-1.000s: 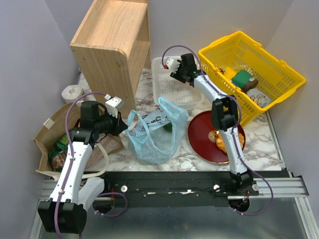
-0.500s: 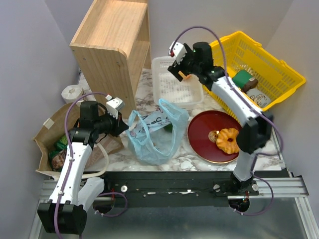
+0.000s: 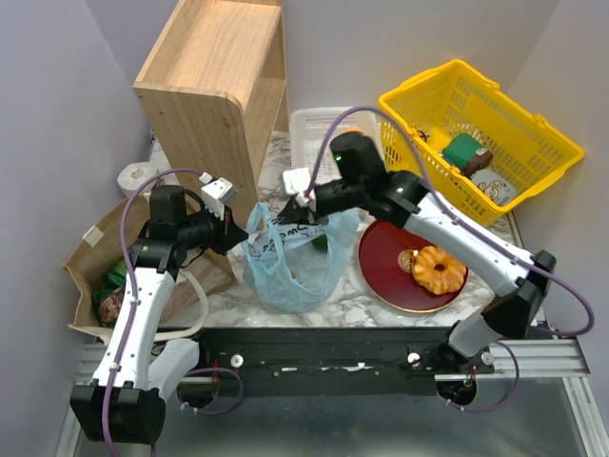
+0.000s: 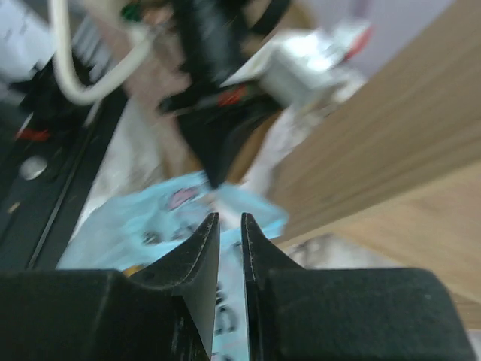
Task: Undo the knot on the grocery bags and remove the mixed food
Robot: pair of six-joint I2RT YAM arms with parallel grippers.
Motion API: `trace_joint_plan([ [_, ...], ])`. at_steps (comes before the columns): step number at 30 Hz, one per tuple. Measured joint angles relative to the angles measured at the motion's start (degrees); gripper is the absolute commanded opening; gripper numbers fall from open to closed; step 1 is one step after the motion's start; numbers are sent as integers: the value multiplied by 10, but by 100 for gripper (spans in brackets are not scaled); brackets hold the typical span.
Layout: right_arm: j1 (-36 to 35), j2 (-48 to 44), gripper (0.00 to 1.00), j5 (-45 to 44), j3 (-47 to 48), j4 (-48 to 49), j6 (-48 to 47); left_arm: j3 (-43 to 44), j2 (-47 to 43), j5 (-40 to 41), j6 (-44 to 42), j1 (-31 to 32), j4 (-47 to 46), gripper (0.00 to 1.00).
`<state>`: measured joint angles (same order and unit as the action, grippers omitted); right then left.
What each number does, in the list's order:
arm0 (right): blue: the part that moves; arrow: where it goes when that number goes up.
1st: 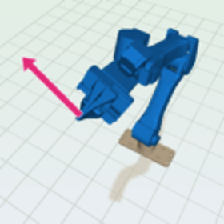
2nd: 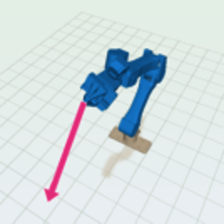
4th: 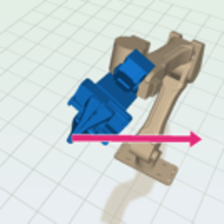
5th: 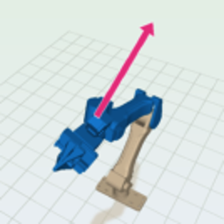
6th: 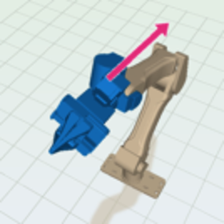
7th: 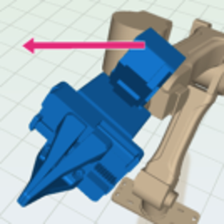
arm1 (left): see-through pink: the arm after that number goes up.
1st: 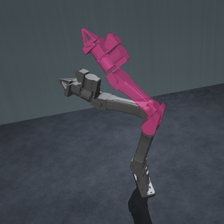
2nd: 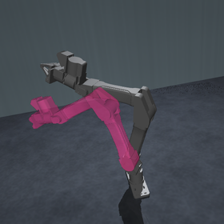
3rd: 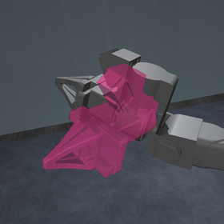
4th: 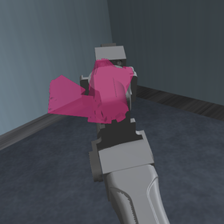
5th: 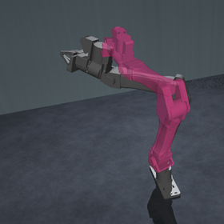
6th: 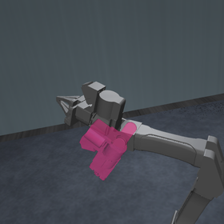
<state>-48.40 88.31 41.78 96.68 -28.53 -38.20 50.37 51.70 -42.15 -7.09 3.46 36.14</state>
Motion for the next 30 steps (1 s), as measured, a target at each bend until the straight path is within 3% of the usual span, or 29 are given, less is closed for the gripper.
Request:
trace_joint_plan([
  [4,-9,39,11,5,-84,-85,-69,15,5,-1,7,0,0,0],
  [9,-12,52,10,-1,-172,-168,-129,36,0,-1,0,0,1,0],
  [14,-15,52,9,-83,-207,-114,-95,39,-22,-5,-20,0,26,0],
  [15,-16,54,12,-115,-217,-89,-80,43,-30,-9,-37,0,44,0],
  [19,-15,67,46,-249,-257,10,-35,49,-83,-17,-151,3,130,0],
  [24,-14,86,58,-338,-276,73,-5,47,-158,-17,-282,5,213,0],
  [30,-14,122,64,-381,-273,111,-2,33,-130,-18,-313,7,230,0],
])
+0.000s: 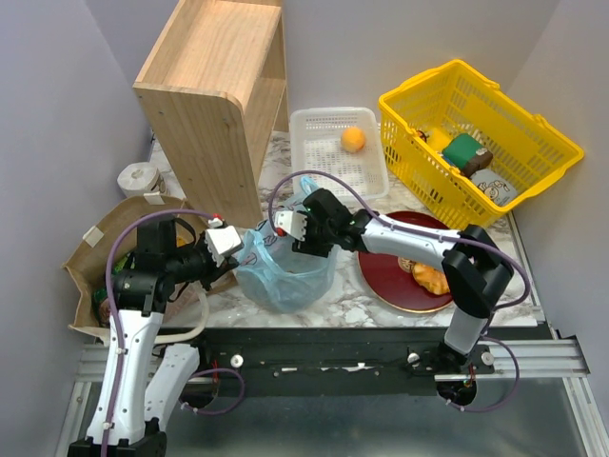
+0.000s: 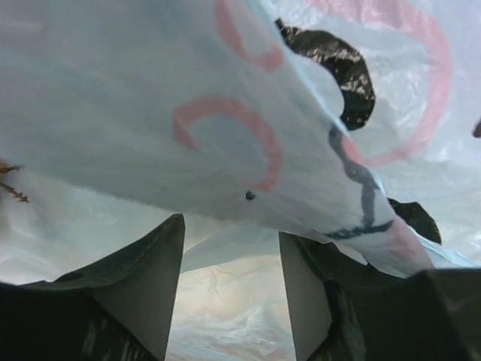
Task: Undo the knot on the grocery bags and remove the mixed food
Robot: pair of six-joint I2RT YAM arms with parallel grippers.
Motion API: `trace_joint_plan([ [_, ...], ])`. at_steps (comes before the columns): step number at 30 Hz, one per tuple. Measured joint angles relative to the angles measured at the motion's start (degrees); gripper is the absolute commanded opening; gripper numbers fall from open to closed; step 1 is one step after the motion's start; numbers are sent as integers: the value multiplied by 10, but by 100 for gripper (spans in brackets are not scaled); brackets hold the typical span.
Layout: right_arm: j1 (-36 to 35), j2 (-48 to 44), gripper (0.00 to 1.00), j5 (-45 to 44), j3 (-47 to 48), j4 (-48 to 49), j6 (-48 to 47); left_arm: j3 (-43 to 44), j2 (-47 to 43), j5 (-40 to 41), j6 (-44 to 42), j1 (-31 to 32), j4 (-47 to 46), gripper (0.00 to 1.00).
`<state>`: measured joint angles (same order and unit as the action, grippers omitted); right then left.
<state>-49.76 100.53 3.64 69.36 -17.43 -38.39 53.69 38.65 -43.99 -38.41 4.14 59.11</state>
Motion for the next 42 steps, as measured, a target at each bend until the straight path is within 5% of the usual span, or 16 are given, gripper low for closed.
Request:
trace_joint_plan([
  [15,0,122,72,-18,98,41,-59,-23,35,0,14,1,-38,0],
  [17,0,136,64,-27,107,50,-66,-23,40,0,15,1,-38,0],
  [19,0,149,40,-34,113,61,-77,-23,41,1,15,1,-39,0],
  [22,0,152,24,-42,119,78,-104,-23,42,4,16,1,-41,0],
  [27,0,149,19,-42,105,92,-116,-24,44,17,15,1,-45,0],
  [30,3,120,21,-19,73,59,-100,-29,42,31,3,1,-47,0],
  [34,6,41,60,22,42,20,-59,-43,36,57,-37,1,-45,0],
  [42,7,-91,60,73,-66,-7,-29,-67,11,116,-164,1,-34,0],
])
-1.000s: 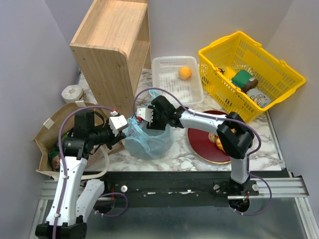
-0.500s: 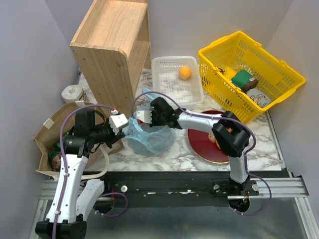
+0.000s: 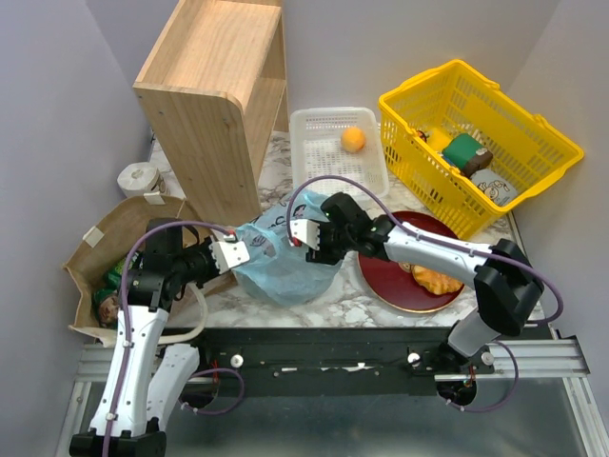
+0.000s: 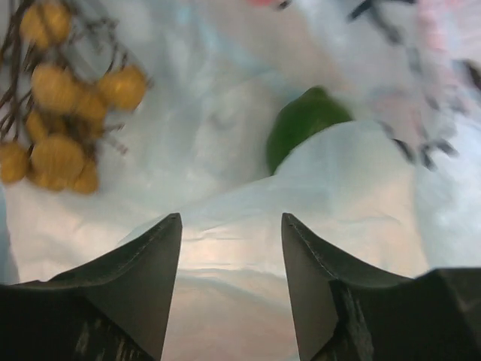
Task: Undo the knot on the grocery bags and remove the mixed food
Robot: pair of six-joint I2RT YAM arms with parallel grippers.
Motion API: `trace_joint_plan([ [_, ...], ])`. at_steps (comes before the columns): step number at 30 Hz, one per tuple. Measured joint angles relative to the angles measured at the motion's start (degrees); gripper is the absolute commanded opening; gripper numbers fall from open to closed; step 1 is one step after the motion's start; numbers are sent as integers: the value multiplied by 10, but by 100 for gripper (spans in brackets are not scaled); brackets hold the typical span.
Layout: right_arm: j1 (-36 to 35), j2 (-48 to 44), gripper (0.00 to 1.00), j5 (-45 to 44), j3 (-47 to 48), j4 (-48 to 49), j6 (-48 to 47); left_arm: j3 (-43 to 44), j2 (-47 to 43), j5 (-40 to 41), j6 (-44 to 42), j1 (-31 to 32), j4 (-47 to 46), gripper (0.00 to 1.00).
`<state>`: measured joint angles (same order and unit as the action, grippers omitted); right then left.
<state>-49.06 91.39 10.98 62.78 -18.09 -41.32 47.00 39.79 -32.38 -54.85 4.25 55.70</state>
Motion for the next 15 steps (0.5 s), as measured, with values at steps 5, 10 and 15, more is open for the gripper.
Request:
trace_joint_plan([
  [5,0,4,48,32,17,-35,7,0,-21,1,-15,0,-3,0],
  [10,0,58,58,52,106,-37,-3,0,-19,0,-4,0,-16,0],
  [15,1,111,72,73,140,-41,-50,0,-12,-7,16,0,-30,0],
])
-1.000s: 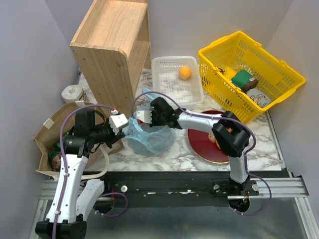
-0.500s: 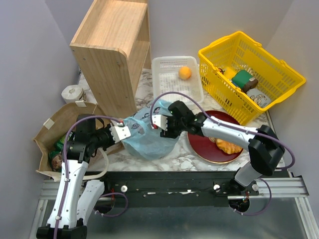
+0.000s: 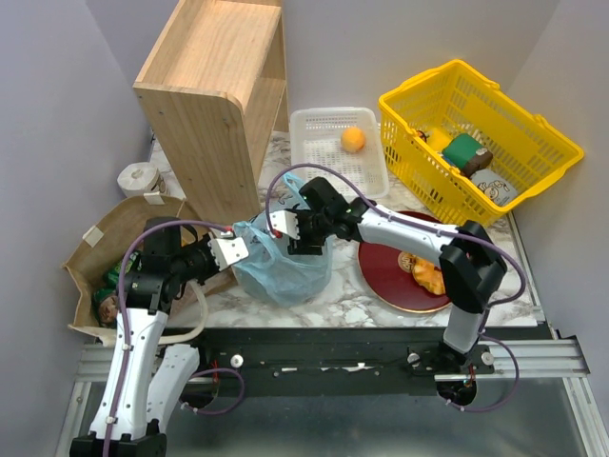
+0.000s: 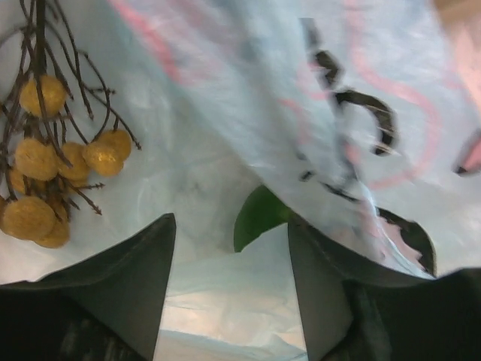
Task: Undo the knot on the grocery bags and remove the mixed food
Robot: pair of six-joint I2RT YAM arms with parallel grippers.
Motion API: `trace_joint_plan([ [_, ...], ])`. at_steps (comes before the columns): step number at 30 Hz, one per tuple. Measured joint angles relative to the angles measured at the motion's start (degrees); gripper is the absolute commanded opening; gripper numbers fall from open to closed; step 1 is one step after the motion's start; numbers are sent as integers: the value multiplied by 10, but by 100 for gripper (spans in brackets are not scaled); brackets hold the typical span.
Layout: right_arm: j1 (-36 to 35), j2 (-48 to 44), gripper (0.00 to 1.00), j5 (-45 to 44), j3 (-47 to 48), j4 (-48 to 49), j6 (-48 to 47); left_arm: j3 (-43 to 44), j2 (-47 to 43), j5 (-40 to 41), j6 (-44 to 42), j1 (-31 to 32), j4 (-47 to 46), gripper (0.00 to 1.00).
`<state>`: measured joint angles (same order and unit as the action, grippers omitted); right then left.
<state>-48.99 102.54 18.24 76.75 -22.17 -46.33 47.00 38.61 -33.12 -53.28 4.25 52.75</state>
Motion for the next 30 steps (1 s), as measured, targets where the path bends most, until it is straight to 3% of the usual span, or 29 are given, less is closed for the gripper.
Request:
trace_joint_plan([
  [19,0,94,74,17,48,-15,-237,0,24,-10,45,0,-22,0],
  [27,4,178,72,-67,95,15,-315,0,25,-10,54,0,-23,0],
  [30,4,202,63,-113,125,28,-329,0,21,-11,56,0,-23,0],
])
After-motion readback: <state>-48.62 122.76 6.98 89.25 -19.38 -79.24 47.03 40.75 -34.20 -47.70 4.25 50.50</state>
